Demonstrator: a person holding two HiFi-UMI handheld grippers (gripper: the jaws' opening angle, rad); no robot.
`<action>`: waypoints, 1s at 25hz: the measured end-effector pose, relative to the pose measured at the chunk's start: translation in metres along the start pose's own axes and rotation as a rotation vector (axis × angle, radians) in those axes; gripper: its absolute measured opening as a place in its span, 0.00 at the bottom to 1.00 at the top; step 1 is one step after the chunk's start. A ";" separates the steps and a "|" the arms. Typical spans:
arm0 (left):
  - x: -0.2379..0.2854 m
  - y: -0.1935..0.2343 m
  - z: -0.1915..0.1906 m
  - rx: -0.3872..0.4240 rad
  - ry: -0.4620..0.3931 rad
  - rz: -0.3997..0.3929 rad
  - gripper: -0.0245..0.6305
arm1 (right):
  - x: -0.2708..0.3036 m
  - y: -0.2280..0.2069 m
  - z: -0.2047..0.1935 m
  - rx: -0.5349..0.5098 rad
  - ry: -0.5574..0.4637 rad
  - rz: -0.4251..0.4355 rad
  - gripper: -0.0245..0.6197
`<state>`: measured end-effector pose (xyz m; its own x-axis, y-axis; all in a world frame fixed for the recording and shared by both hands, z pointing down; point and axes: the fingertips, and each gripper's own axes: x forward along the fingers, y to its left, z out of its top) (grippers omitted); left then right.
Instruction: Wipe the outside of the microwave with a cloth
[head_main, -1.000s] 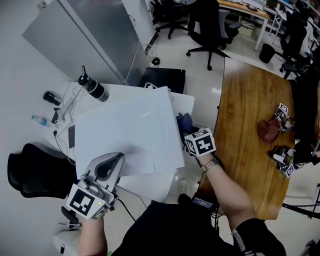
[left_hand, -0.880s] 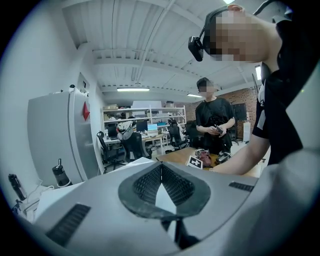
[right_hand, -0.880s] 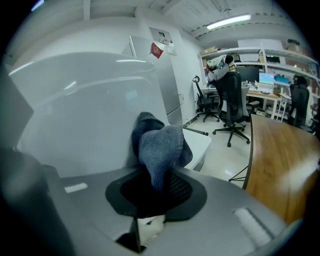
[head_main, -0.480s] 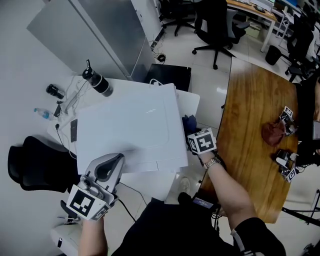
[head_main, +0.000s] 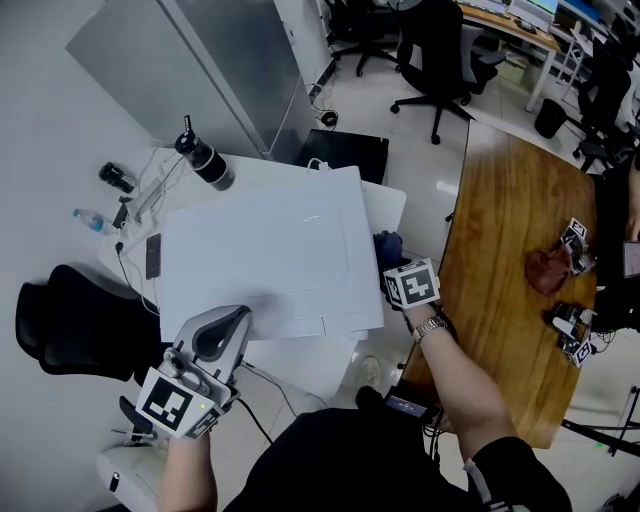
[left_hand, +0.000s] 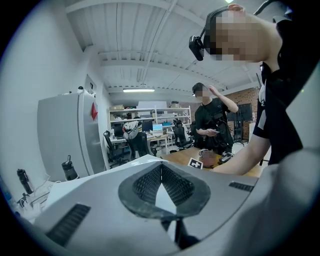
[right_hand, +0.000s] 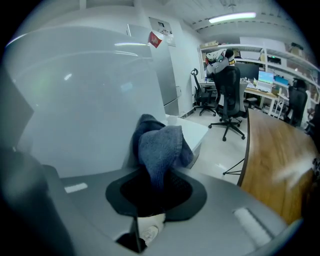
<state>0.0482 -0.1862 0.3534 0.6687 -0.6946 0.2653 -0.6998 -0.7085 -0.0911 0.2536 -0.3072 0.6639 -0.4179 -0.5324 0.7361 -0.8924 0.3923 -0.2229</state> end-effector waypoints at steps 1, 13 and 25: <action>-0.002 0.000 -0.001 -0.003 0.002 -0.001 0.04 | -0.004 0.000 0.000 -0.001 -0.006 -0.006 0.14; -0.051 -0.006 -0.007 -0.019 -0.093 -0.041 0.04 | -0.075 0.011 -0.012 0.003 -0.080 -0.133 0.14; -0.128 -0.018 -0.022 -0.036 -0.160 -0.083 0.04 | -0.173 0.062 -0.051 0.019 -0.170 -0.277 0.14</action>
<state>-0.0302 -0.0819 0.3421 0.7539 -0.6470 0.1141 -0.6472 -0.7612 -0.0405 0.2793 -0.1528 0.5555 -0.1794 -0.7354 0.6535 -0.9786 0.2012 -0.0421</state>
